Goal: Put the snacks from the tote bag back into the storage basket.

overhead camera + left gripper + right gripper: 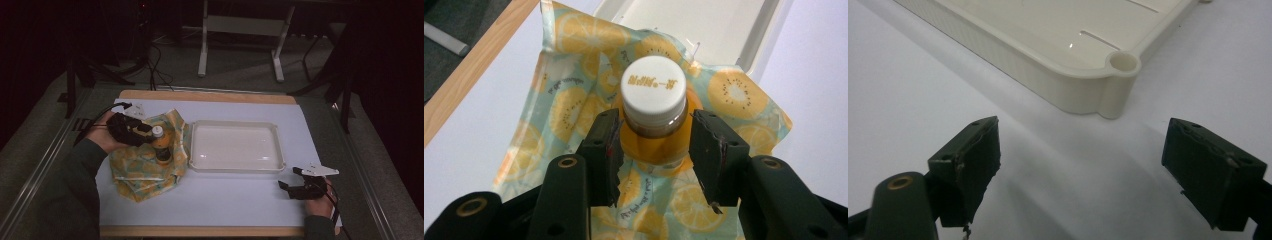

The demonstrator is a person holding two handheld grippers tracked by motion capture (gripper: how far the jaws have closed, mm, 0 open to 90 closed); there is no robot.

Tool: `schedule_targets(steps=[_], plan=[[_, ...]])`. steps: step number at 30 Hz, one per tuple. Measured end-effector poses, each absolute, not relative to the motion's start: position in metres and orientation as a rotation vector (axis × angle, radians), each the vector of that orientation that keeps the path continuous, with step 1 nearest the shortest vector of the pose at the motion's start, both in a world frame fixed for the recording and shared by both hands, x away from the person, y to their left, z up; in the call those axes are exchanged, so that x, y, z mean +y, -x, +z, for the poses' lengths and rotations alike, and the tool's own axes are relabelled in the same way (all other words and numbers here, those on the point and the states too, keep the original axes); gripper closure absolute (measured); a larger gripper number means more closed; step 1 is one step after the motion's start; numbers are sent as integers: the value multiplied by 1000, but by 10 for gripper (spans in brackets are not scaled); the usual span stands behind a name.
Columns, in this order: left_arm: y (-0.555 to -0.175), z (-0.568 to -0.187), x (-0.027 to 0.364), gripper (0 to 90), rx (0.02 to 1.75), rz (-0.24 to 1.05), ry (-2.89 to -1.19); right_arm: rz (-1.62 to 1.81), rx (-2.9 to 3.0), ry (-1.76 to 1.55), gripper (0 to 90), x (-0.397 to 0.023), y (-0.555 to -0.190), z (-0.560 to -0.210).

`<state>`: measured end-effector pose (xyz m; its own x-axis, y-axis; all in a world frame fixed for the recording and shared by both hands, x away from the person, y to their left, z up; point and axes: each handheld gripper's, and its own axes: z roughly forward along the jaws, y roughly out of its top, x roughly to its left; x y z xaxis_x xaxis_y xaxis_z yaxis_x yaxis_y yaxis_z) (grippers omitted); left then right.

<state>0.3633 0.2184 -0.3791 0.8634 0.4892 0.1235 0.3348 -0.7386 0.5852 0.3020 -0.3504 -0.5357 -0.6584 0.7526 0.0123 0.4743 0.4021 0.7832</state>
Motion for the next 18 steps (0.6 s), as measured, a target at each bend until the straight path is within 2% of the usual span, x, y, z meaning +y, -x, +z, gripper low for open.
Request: schedule_targets(steps=[18], plan=[[-377, -374, 204, 551, 566, 310, -2559, 1129, 2321, -1060, 153, -351, -302, -536]])
